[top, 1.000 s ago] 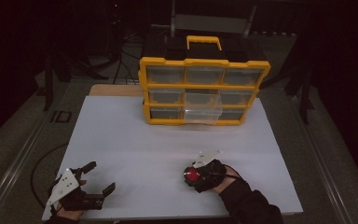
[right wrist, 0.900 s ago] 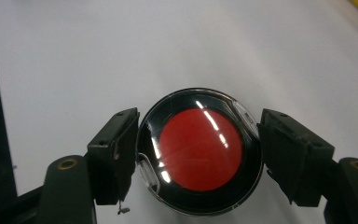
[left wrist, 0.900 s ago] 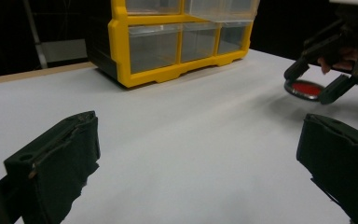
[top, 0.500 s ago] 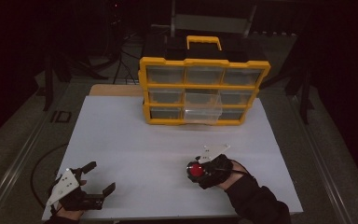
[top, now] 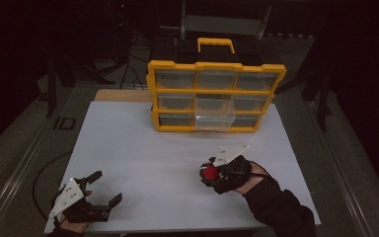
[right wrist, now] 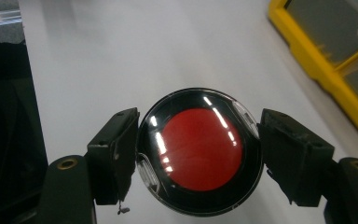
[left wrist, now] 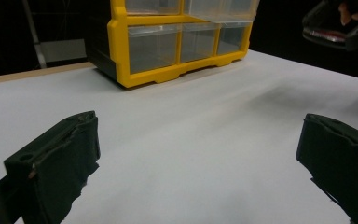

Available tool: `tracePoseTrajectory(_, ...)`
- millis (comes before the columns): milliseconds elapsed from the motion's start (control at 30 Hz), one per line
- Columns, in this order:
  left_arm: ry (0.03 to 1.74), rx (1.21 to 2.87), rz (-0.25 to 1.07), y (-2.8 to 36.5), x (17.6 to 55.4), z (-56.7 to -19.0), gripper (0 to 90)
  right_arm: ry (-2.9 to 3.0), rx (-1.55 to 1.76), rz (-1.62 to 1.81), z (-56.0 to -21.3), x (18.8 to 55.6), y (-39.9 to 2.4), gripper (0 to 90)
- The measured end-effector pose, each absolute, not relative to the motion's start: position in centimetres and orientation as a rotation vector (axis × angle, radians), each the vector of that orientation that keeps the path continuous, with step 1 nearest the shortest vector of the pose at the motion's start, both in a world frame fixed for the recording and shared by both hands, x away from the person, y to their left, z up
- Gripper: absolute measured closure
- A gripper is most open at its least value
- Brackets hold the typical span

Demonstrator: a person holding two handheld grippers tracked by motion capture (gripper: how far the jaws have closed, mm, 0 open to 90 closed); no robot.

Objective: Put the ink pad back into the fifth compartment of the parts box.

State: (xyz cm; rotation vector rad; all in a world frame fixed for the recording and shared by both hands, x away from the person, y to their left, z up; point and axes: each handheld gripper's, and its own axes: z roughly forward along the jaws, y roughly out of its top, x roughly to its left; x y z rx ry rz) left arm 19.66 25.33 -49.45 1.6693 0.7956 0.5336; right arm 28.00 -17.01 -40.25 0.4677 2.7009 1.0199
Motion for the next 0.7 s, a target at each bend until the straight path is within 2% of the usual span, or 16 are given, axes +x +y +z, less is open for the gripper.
tracePoseTrajectory(700,0.793,1.667,0.532,25.3,19.7,-49.4,0.4,2.645,0.414,1.028,-34.6,29.5,-17.0,30.1)
